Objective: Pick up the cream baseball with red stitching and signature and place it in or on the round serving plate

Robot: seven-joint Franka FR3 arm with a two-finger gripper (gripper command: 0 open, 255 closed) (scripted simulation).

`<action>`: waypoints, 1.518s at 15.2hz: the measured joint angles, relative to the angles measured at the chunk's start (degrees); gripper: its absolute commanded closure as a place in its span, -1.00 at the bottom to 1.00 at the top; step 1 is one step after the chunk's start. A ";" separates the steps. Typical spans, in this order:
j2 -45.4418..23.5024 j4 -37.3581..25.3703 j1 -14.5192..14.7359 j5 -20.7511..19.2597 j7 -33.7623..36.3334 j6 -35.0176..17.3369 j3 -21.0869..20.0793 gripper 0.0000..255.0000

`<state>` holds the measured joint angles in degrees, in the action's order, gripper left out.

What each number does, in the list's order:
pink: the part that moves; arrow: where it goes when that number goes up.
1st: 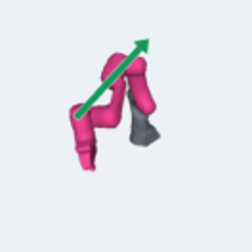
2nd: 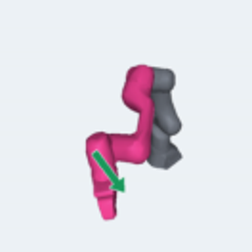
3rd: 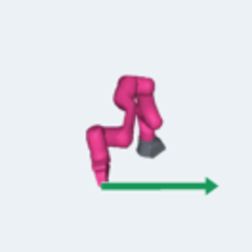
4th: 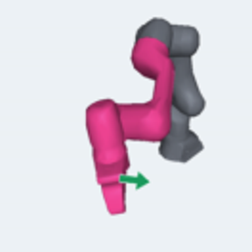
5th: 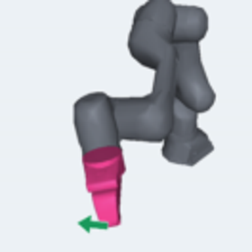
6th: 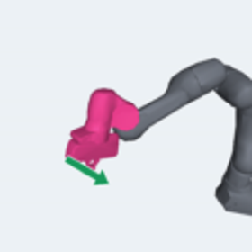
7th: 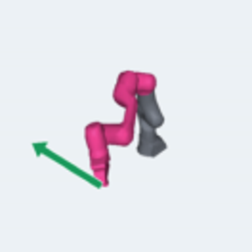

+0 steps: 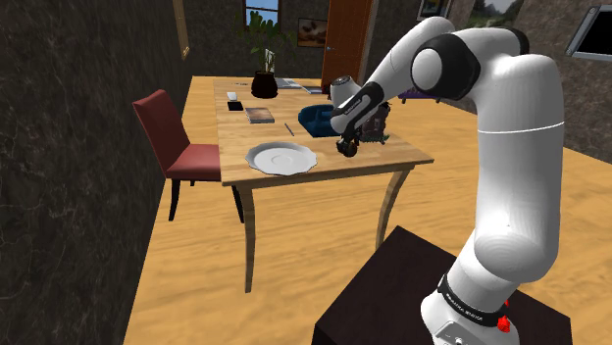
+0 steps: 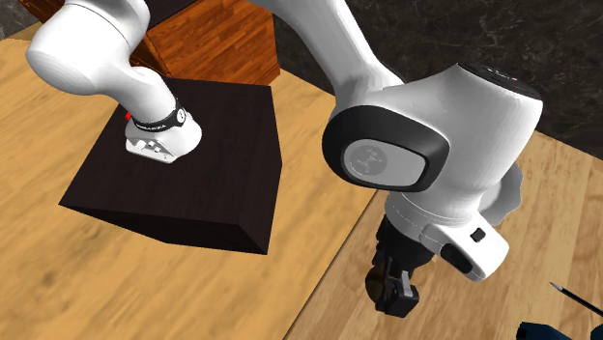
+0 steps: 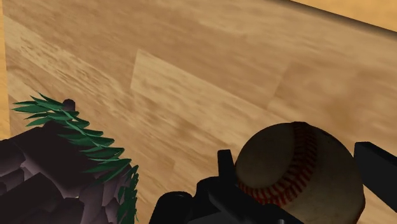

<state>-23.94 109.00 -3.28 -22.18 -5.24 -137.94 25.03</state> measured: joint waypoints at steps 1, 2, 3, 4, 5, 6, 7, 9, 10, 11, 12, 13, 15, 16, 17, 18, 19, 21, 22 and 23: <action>-0.03 -0.03 -0.01 0.05 -0.05 0.02 -0.03 1.00; -0.04 -0.06 -0.01 0.08 -0.07 0.06 -0.05 1.00; -0.04 -0.06 -0.01 0.09 -0.08 0.09 -0.05 1.00; -0.04 -0.05 -0.01 0.09 -0.08 0.08 -0.05 1.00; -0.01 -0.03 -0.01 0.08 -0.08 0.06 -0.05 1.00; -0.04 -0.05 -0.02 0.10 -0.10 0.07 -0.06 1.00; -0.04 -0.05 0.00 0.09 -0.06 0.05 -0.06 1.00; 0.01 0.02 0.03 0.05 -0.01 0.03 -0.03 1.00; 0.16 0.00 0.08 0.07 -0.11 0.30 -0.07 1.00; 0.52 -0.01 0.14 0.06 -0.26 0.70 -0.06 1.00; 0.87 -0.22 0.21 0.09 -0.45 1.25 -0.07 1.00; 1.32 -0.40 0.32 0.08 -0.60 1.88 -0.06 1.00; 2.20 -0.82 0.42 0.11 -1.07 3.07 -0.02 1.00; 2.59 -1.10 0.45 0.15 -1.33 3.69 -0.01 1.00; 3.04 -1.32 0.47 0.16 -1.60 4.29 0.03 1.00; 3.38 -1.52 0.54 0.16 -1.73 4.80 0.04 1.00; 3.79 -1.91 0.63 0.21 -1.98 5.57 0.02 1.00; 4.60 -2.17 0.72 0.15 -2.35 6.55 0.09 1.00; 5.10 -2.35 0.81 0.11 -2.53 7.19 0.12 1.00; 5.50 -2.82 0.82 0.18 -2.89 7.96 0.13 1.00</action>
<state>-18.44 106.18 -2.46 -22.00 -8.13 -129.97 25.16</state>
